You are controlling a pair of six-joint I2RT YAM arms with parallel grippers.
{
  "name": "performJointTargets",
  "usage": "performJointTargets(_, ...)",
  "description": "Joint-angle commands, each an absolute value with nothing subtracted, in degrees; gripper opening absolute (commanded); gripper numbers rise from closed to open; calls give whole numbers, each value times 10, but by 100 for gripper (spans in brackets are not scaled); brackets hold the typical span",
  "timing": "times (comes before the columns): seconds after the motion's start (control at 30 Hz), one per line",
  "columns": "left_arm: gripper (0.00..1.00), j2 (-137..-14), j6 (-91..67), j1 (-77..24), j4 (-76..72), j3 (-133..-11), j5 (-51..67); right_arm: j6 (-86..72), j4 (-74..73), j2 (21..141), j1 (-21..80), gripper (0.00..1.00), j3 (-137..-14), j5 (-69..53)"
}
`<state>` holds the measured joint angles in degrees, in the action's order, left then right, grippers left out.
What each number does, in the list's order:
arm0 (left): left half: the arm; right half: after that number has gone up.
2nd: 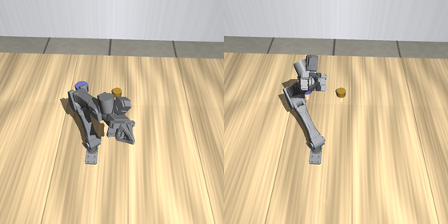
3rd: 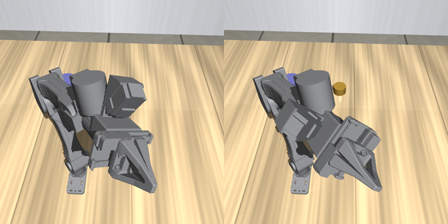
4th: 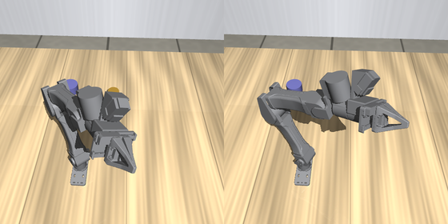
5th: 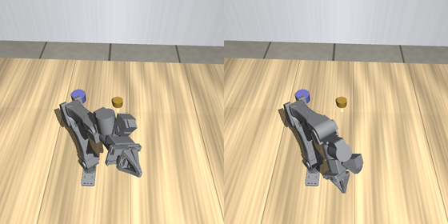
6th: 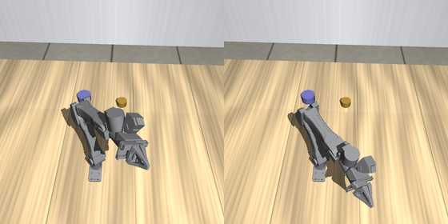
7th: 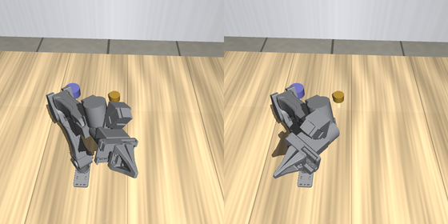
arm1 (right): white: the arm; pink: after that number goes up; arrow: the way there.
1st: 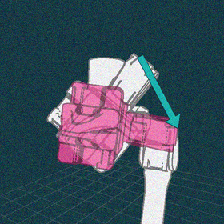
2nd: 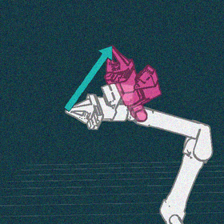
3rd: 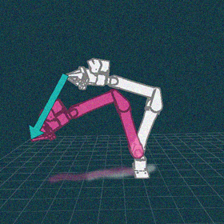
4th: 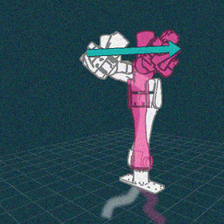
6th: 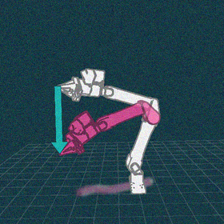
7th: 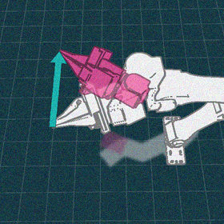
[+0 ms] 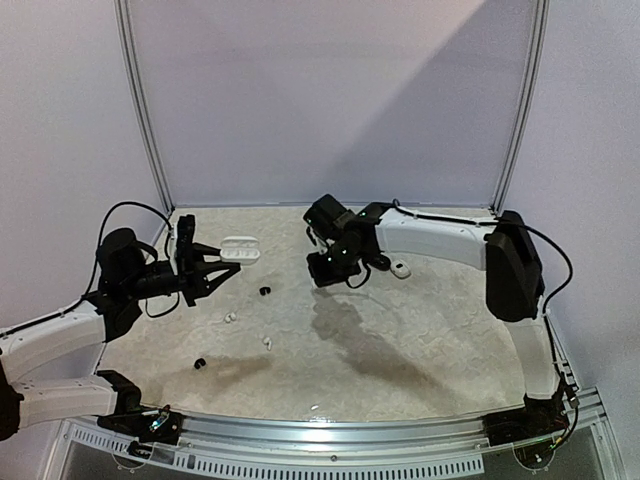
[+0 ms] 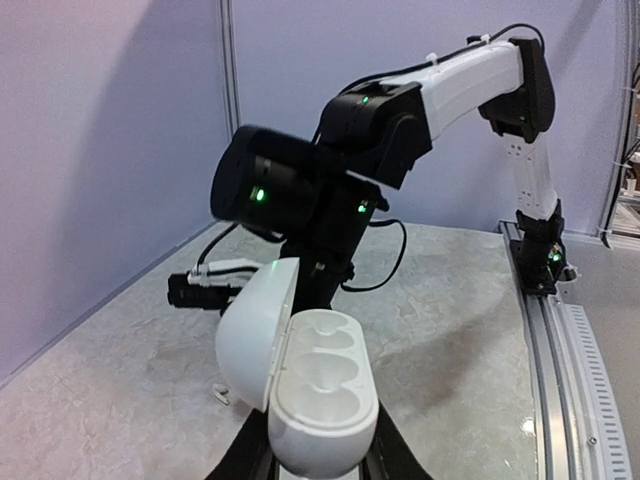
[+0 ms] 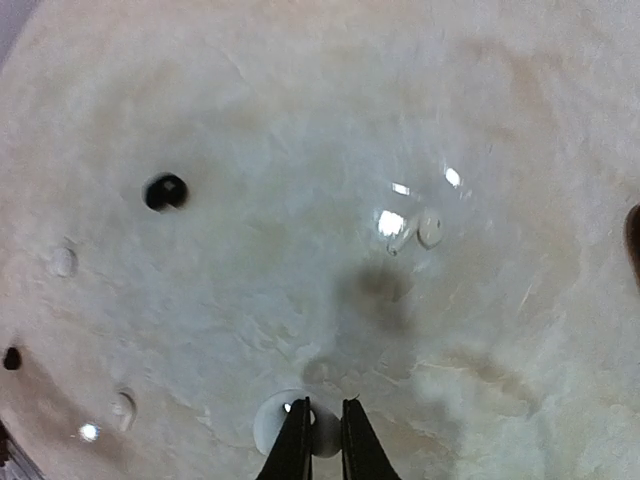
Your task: Insert the wireless bluetooth earbuds into the charging case
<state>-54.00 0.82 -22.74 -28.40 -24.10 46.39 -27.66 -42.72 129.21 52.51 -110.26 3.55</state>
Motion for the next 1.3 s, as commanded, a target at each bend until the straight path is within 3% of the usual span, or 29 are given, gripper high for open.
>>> performJointTargets(0.0, 0, -544, 33, -232, -338, -274, 450, -244, -367, 1186, 531, 0, -1105, 104)
performJointTargets(0.37, 0, -561, 53, -235, -405, -308, 331, -108, -164, 1063, 611, 0, -1105, 216)
performJointTargets(0.67, 0, -549, 5, -249, -389, -324, 304, 37, -9, 1062, 671, 0, -1085, 193)
performJointTargets(1.27, 0, -547, -77, -254, -365, -356, 303, 68, 81, 1109, 687, 0, -1079, 161)
